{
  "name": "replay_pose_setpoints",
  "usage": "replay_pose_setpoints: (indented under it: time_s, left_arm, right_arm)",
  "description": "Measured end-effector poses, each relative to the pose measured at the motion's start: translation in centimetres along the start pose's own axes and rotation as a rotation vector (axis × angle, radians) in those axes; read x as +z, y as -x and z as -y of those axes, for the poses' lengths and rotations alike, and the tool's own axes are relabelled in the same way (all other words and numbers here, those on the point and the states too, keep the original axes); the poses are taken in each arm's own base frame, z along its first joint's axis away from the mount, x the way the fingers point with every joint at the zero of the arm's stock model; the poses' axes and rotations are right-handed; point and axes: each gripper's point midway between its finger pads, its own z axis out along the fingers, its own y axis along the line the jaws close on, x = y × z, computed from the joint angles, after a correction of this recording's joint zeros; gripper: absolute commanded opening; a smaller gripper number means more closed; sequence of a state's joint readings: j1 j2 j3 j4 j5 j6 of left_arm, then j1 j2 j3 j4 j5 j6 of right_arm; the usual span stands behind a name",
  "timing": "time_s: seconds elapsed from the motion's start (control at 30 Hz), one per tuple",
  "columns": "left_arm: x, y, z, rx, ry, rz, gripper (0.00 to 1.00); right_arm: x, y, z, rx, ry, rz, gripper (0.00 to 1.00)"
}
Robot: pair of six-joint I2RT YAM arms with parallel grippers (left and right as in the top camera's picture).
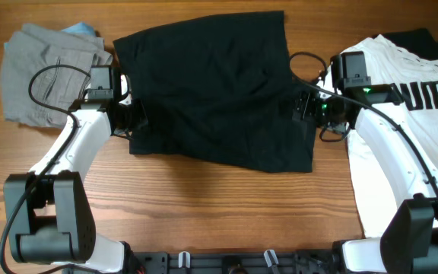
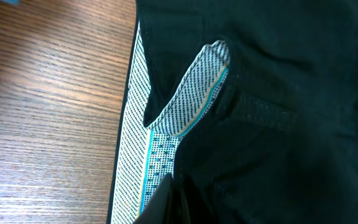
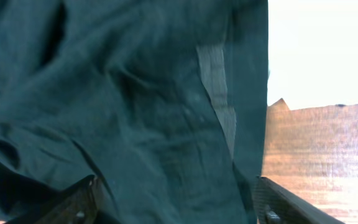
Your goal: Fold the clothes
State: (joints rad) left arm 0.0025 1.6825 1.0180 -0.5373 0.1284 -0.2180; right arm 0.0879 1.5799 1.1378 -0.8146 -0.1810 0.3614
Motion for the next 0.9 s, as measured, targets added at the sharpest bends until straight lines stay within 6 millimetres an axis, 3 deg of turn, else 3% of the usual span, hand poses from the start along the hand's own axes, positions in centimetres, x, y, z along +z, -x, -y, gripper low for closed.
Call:
replay_pose_setpoints:
  time_s: [0.13,0.2,0.3,0.4,0.43,0.5,0.53,0.57,0.6,0.77,0.9]
  left_arm:
    - [0.0,-0.4,-0.1,-0.003,0.005,-0.016,0.04]
    - [0.0,-0.9,-0.3,-0.005,0.011,-0.037,0.04]
    - [0.0,-1.2,-0.4,-0.007,0.014,-0.048,0.05]
    - [0.0,-1.3,-0.4,-0.007,0.015,-0.052,0.05]
    - [0.0,-1.3,-0.4,-0.008,0.016,-0.054,0.05]
    - [0.0,-1.4,-0.4,-0.008,0.017,-0.057,0.05]
    - [0.0,-1.4,-0.4,-0.008,0.017,-0.058,0.04]
    - [0.0,-1.4,-0.4,-0.008,0.017,-0.058,0.04]
    - [0.0,-1.5,-0.4,-0.008,0.018,-0.059,0.04]
    - [-0.1,-1.9,-0.5,-0.011,0.022,-0.075,0.04]
    - [-0.1,-2.2,-0.6,-0.012,0.026,-0.088,0.04]
  right_arm:
    - [1.2,-1.3,0.7,0.011,-0.014,-0.035,0.86]
    - [2.6,-1.5,1.0,0.013,-0.014,-0.045,0.8]
    - [5.0,-1.6,0.0,-0.038,0.073,-0.056,0.72]
    - [6.2,-2.1,-0.7,-0.061,0.125,-0.09,0.7]
    - [6.5,-2.0,-0.9,-0.07,0.139,-0.088,0.64]
    - [6.9,-2.1,-1.1,-0.084,0.154,-0.099,0.3]
    - [7.2,-2.2,-1.1,-0.091,0.158,-0.106,0.18]
    - [7.5,-2.3,-1.0,-0.1,0.161,-0.114,0.08]
    - [7.5,-2.3,-1.1,-0.107,0.168,-0.113,0.04]
    - [7.5,-1.7,-2.1,-0.152,0.22,-0.087,0.04]
    - [6.7,0.2,-2.6,-0.154,0.245,-0.022,0.04]
